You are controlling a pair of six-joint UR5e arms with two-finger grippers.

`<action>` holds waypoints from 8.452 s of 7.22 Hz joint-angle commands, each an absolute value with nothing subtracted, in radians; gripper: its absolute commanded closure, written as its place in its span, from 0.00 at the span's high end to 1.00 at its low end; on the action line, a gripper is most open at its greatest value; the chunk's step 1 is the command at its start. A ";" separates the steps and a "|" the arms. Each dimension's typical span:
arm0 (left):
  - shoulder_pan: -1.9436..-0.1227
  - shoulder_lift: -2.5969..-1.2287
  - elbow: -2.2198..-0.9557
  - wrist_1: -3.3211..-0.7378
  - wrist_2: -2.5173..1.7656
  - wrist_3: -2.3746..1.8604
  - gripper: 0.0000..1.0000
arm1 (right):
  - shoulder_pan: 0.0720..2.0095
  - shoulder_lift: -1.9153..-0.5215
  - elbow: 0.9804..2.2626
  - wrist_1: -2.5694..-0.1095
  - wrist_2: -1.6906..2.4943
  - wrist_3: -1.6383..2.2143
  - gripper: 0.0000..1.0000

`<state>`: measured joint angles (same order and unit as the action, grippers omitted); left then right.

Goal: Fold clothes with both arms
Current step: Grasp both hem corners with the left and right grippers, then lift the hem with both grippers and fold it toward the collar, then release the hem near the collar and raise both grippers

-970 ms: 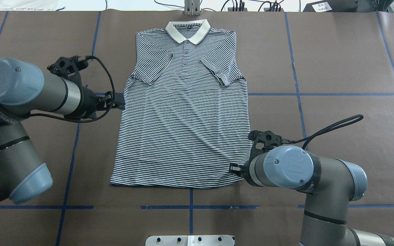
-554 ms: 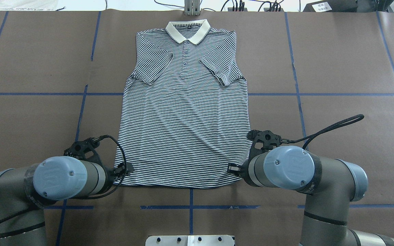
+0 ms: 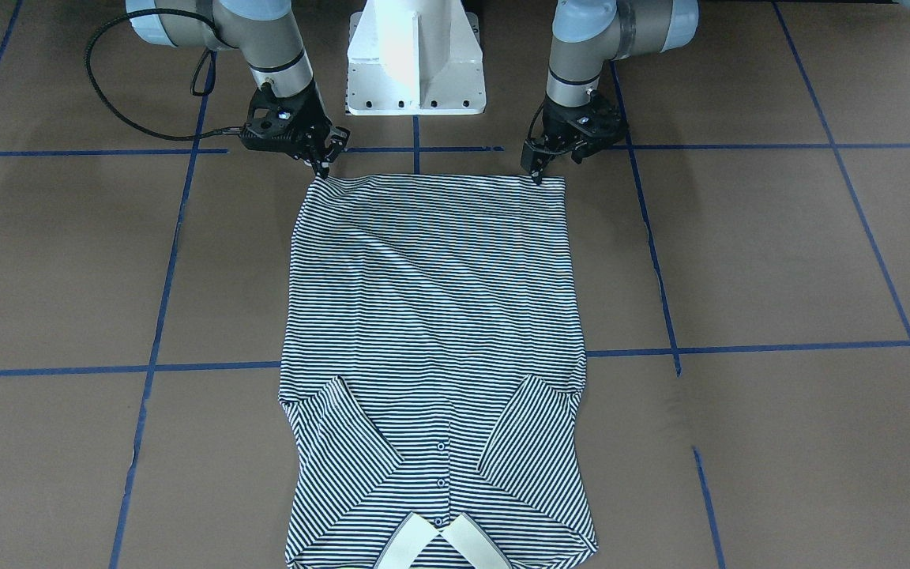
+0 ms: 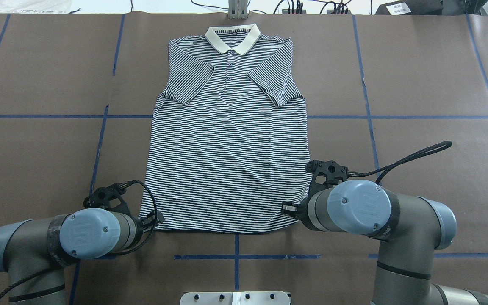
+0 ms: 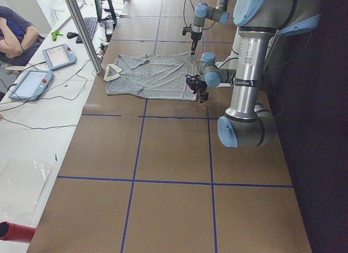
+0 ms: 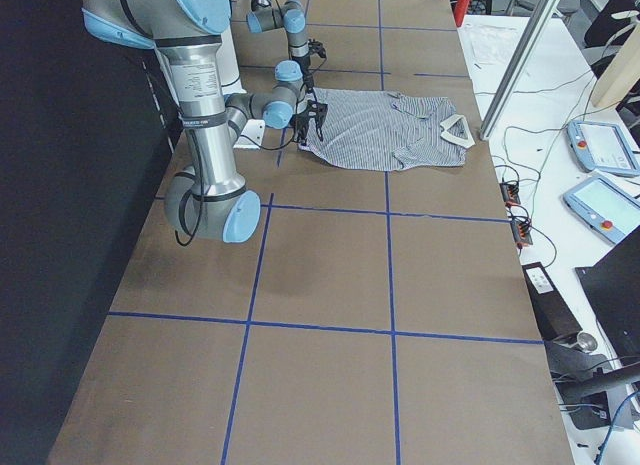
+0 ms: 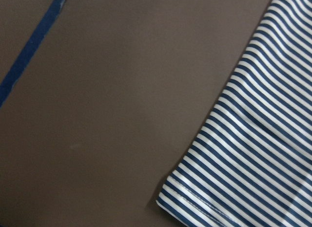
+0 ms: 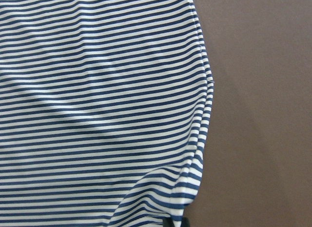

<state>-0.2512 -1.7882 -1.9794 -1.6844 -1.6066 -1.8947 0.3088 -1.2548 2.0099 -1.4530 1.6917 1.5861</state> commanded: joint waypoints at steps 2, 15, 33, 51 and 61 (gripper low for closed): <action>-0.262 -1.787 -1.977 -1.684 -1.600 -1.898 0.87 | 0.310 -1.256 2.016 -1.453 1.697 1.586 0.00; -0.264 -1.796 -1.991 -1.683 -1.580 -1.898 0.00 | 0.314 -1.256 2.022 -1.454 1.700 1.586 0.00; -0.633 -2.013 -1.933 -1.578 -1.684 -1.563 0.00 | 0.727 -1.077 1.806 -1.442 1.848 1.256 0.00; -0.792 -2.255 -1.341 -1.999 -1.675 -1.509 1.00 | 0.815 -0.784 1.147 -0.986 1.836 1.212 1.00; -0.788 -2.255 -1.417 -1.968 -1.681 -1.511 1.00 | 0.654 -1.117 1.509 -1.000 1.891 1.235 0.93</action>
<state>-0.7886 -2.2570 -1.4148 -1.9696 -1.6812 -1.5111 0.6735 -1.1111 1.5109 -0.9966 1.8968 1.2345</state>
